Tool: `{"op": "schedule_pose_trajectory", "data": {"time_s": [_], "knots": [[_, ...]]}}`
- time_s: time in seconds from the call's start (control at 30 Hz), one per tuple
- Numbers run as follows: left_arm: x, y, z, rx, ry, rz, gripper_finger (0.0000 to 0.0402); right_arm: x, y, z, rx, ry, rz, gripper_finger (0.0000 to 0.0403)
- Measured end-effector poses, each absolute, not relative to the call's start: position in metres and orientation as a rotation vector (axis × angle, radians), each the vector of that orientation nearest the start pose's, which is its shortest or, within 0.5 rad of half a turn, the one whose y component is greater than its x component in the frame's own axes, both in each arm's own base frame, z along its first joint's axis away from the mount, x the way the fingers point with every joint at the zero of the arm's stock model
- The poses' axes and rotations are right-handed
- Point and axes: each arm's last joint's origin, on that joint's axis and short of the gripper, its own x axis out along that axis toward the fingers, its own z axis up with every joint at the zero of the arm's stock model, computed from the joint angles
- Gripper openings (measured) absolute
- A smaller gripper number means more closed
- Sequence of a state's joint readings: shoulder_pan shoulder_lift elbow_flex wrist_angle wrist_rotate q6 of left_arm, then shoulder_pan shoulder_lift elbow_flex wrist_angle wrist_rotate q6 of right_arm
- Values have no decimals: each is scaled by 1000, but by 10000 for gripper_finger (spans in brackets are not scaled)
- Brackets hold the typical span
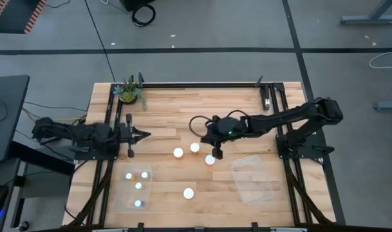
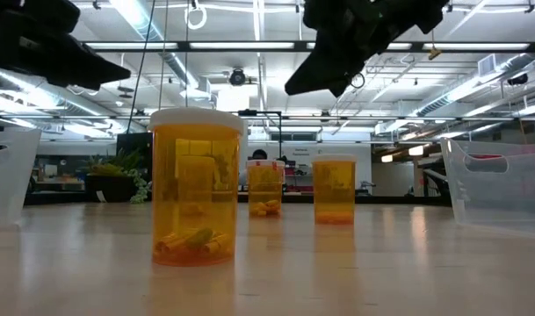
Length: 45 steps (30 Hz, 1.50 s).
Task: Pick and place medicine bottles into bin by pill shape (circle, oval)
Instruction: Put the large orange pill bottle into the right transparent bin
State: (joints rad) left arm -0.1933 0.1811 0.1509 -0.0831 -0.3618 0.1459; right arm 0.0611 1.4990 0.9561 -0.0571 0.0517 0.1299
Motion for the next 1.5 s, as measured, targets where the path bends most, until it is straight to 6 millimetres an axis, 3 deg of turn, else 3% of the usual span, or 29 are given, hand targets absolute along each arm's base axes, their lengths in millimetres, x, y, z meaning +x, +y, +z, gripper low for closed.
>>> {"op": "schedule_pose_trajectory", "data": {"time_s": [0.33, 0.47, 0.9, 1.17, 1.5], "knots": [[94, -23, 178, 112, 92, -29, 29, 342, 49, 237, 11, 664, -2, 63], [95, -27, 169, 99, 107, -73, 32, 345, 53, 236, -24, 682, -59, 96], [96, -28, 175, 49, 18, -73, 23, 342, 57, 241, 78, 735, -117, 226], [96, -28, 178, 39, -13, -71, 35, 337, 84, 232, 7, 759, -165, 235], [96, -28, 178, 37, -4, -72, 25, 364, 103, 206, -37, 916, -206, 236]]}}
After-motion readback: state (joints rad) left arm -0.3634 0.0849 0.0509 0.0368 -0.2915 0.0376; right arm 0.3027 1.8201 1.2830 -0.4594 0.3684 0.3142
